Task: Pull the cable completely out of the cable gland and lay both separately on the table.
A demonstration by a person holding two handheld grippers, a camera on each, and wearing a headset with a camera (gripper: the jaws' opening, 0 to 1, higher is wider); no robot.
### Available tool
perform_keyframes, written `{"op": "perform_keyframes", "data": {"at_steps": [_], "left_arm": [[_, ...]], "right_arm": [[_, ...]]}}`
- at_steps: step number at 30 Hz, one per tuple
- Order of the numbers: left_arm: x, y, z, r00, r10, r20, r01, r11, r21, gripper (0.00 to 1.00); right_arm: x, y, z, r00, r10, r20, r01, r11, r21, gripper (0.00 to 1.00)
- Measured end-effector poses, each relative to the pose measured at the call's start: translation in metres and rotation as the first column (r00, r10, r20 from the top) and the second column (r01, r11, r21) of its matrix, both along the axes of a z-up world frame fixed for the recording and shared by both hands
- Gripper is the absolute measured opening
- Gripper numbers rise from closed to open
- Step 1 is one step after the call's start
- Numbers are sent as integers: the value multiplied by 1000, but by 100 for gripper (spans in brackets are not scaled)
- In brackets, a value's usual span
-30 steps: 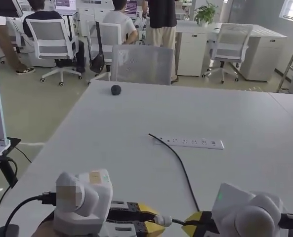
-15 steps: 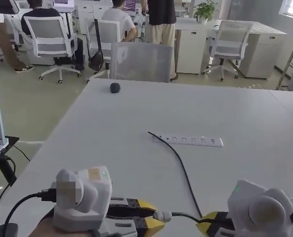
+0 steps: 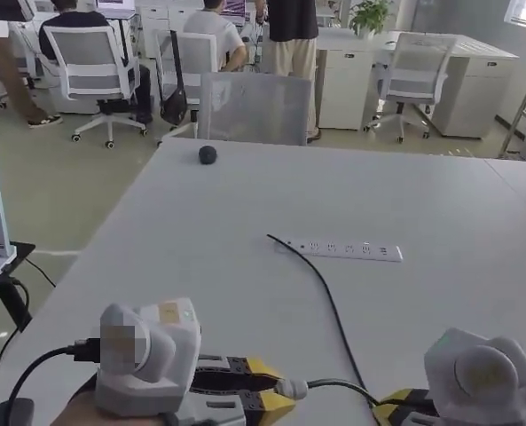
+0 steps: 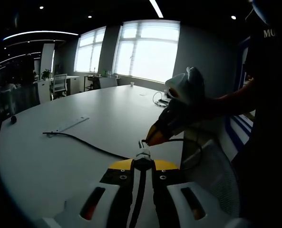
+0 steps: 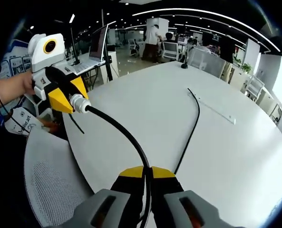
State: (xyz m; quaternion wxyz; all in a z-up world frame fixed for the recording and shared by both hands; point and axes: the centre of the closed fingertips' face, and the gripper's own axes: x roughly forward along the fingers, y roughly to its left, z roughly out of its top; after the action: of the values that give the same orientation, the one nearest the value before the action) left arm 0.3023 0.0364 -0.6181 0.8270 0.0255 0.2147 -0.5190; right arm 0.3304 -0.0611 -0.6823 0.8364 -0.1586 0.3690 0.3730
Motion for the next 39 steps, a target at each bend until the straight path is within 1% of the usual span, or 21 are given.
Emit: {"op": "perform_keyframes", "data": {"at_steps": [3,4,7,9,11,12,14,15,16,18,20,22,23,25,26,27,28,31,32,33,39], "left_arm": [[1,1,0,1000,0,-1,0,1000,2,15],[2,2,0,1000,4,-1,-4,1000,1,15],[3,4,0,1000,10,-3,-10,1000,3,15],[3,5,-1,1000,12,-5,-12,1000,3,15],[3,4,-2,1000,13,-8,-13,1000,4,15],[3,4,-2,1000,12,-8,-12,1000,4,15],[3,2,-1,1000,11,-7,-11,1000,5,15],[3,1,-1,1000,10,-6,-10,1000,2,15],[2,0,-1,1000,9,-7,-9,1000,1,15],[2,-1,-1,1000,6,-7,-6,1000,2,15],[1,-3,-1,1000,1,-7,-1,1000,2,15],[0,-3,-2,1000,-1,-9,1,1000,2,15],[0,-4,-2,1000,-2,-11,2,1000,2,15],[-1,-4,-2,1000,-3,-11,3,1000,4,15],[-2,-5,-2,1000,-5,-12,5,1000,4,15],[-2,-5,-2,1000,-7,-12,7,1000,2,15],[-3,-6,-2,1000,-9,-13,9,1000,3,15],[-4,-7,-2,1000,-12,-17,12,1000,3,15],[-4,-7,-2,1000,-12,-19,12,1000,2,15],[-4,-7,-2,1000,-12,-18,12,1000,1,15],[-8,-8,-6,1000,-22,-18,23,1000,16,15]], "right_arm": [[0,0,2,1000,14,16,-14,1000,-6,0],[0,2,4,1000,21,15,-21,1000,10,0],[1,2,7,998,38,45,-38,999,14,1],[0,3,10,998,49,45,-50,999,20,3],[-3,10,14,997,69,46,-71,996,46,7],[-4,11,15,996,71,46,-73,996,48,12],[-6,17,21,993,94,69,-98,994,44,19],[-7,24,29,986,128,109,-133,990,39,21],[-8,27,33,981,147,128,-152,988,30,22],[-10,40,45,961,201,190,-207,978,9,24],[-13,51,52,945,240,222,-248,969,7,21],[-16,60,57,923,285,259,-290,957,-20,19],[-17,65,57,904,325,278,-325,945,-46,17],[-19,69,55,884,366,290,-356,930,-90,14],[-22,70,50,876,395,278,-377,919,-119,13],[-22,71,49,872,403,278,-381,915,-129,12],[-24,73,49,862,420,284,-399,908,-129,11],[-24,74,52,850,432,302,-411,902,-135,10],[-24,74,52,840,447,309,-420,895,-152,10],[-25,75,51,837,454,307,-427,891,-153,9],[-25,75,48,838,459,293,-432,888,-156,4]]}}
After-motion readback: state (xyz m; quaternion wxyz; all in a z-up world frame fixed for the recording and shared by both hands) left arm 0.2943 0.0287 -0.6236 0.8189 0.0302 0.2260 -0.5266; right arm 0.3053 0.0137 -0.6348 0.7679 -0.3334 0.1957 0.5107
